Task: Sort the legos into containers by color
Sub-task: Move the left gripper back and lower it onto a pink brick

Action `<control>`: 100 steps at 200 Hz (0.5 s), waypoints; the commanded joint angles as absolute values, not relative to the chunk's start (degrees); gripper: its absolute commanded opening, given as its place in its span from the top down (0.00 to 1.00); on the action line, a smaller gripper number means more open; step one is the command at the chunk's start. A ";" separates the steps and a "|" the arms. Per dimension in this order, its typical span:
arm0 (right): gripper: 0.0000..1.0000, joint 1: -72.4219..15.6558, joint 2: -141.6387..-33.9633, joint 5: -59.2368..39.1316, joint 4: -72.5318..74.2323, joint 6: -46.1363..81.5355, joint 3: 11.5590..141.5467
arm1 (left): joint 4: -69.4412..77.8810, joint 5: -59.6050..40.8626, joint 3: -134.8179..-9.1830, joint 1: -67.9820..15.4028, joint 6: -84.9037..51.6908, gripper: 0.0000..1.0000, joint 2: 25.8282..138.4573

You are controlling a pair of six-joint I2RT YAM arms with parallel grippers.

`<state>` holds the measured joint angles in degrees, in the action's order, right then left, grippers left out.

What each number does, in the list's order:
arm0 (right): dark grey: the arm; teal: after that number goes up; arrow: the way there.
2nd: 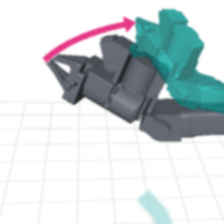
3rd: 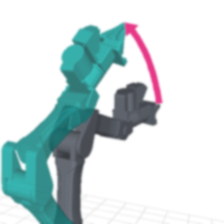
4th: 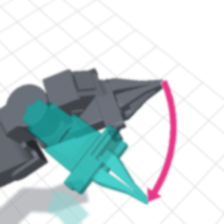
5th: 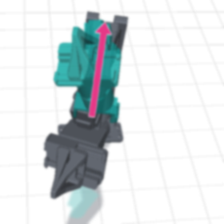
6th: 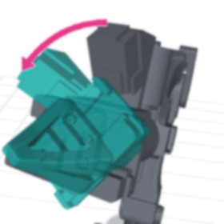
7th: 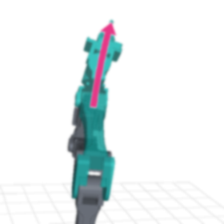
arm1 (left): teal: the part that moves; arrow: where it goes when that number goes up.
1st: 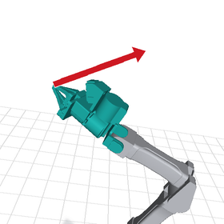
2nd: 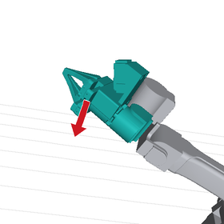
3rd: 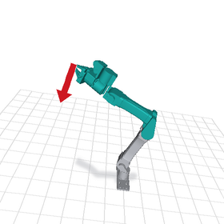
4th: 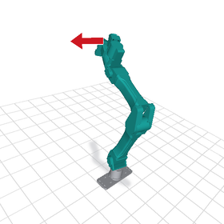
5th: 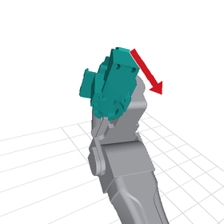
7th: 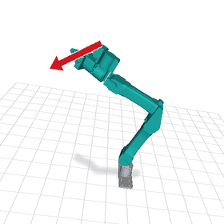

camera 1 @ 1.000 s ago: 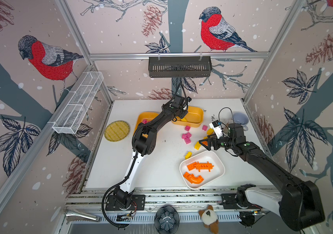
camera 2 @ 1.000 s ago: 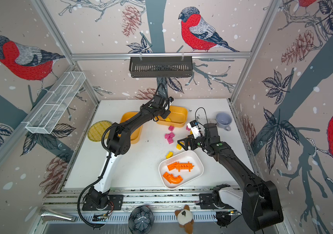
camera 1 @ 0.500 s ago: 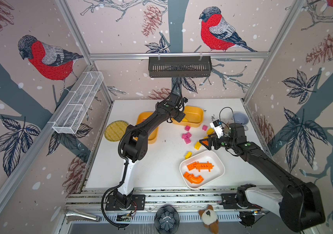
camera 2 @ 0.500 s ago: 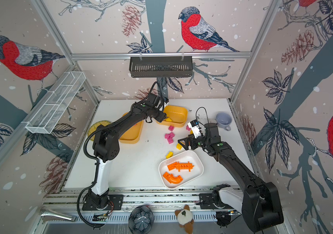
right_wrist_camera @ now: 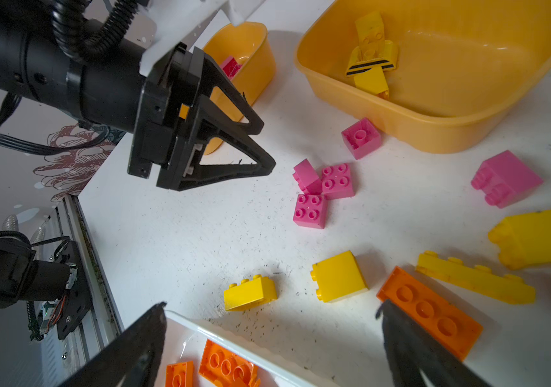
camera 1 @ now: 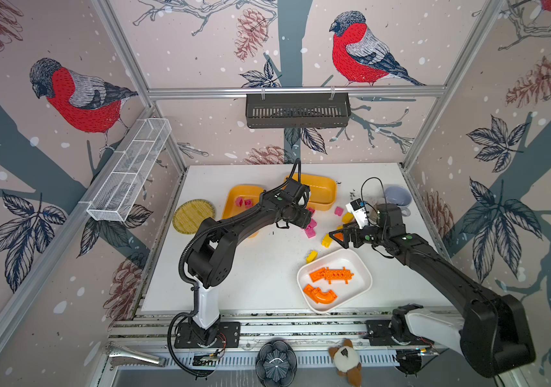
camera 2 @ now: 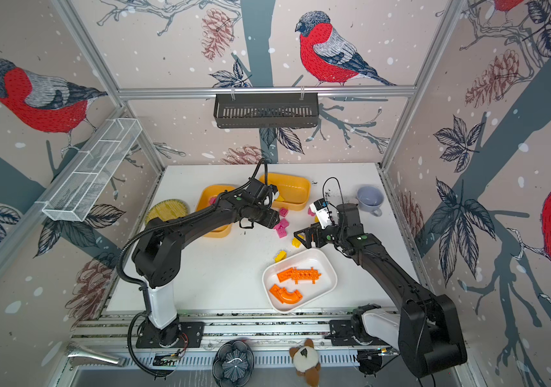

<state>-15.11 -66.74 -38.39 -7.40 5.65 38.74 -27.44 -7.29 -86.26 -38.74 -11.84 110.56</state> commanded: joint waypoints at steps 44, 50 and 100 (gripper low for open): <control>0.00 -15.38 -65.26 -38.49 -5.03 6.55 36.83 | -29.08 2.91 -89.29 -39.90 -45.80 0.42 115.19; 0.01 -15.38 -65.19 -38.45 -5.11 6.59 36.83 | -30.54 4.31 -90.37 -40.25 -48.36 0.42 116.00; 0.01 -15.56 -64.89 -38.25 -4.77 7.12 36.43 | -37.76 7.91 -95.02 -41.44 -66.41 0.39 120.60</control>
<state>-15.33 -65.23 -38.35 -6.13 6.26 36.67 -32.49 4.62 -93.80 -41.32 -52.66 119.22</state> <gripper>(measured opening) 0.995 0.607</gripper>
